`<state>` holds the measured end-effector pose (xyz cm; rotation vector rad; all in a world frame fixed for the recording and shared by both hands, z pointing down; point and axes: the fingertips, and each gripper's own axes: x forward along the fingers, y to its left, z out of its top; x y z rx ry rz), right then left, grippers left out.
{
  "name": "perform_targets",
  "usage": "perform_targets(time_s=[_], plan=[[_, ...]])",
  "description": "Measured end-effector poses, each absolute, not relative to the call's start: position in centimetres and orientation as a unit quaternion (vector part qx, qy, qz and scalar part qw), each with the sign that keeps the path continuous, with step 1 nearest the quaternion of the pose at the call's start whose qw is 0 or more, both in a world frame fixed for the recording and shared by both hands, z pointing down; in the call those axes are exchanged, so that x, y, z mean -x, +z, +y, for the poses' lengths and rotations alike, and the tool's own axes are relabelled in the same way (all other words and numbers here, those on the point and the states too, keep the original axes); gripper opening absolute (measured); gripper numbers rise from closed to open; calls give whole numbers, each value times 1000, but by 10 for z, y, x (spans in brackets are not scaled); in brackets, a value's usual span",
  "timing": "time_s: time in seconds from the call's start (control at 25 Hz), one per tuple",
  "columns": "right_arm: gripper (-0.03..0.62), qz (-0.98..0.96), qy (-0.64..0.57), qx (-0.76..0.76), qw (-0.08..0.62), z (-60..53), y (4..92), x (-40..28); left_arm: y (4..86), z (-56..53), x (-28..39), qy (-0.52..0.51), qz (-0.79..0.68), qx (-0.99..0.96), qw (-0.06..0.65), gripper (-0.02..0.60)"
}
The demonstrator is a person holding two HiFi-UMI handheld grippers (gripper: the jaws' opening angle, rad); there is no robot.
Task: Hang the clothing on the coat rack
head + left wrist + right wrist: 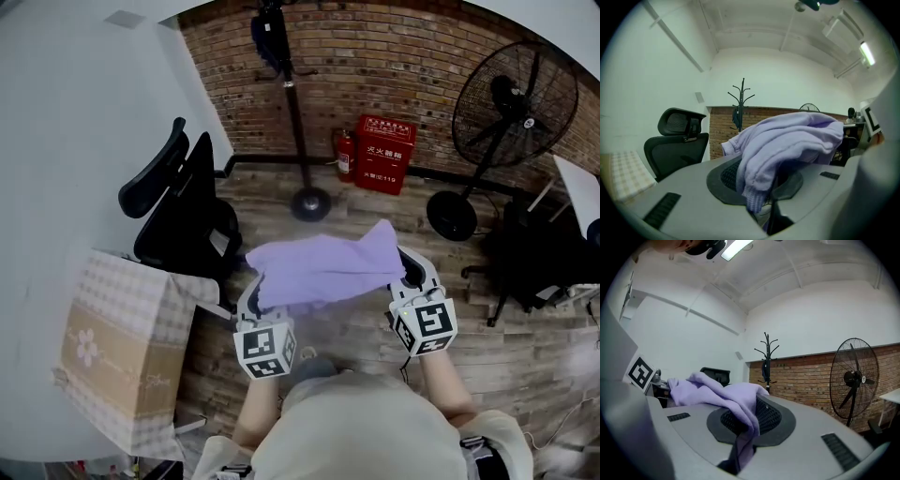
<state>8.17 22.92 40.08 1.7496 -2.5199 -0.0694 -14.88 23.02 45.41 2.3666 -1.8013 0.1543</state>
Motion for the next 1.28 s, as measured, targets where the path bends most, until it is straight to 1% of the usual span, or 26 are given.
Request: perform_targets(time_s=[0.4, 0.68, 0.92, 1.28], plan=[[17, -819, -24, -572, 24, 228, 394, -95, 447, 233, 138, 46, -602, -794, 76, 75], [17, -816, -19, -577, 25, 209, 398, -102, 450, 213, 133, 47, -596, -798, 75, 75], [18, -814, -20, -579, 29, 170, 400, -104, 456, 174, 130, 49, -592, -801, 76, 75], [17, -811, -23, -583, 35, 82, 401, -96, 455, 83, 139, 48, -591, -802, 70, 75]])
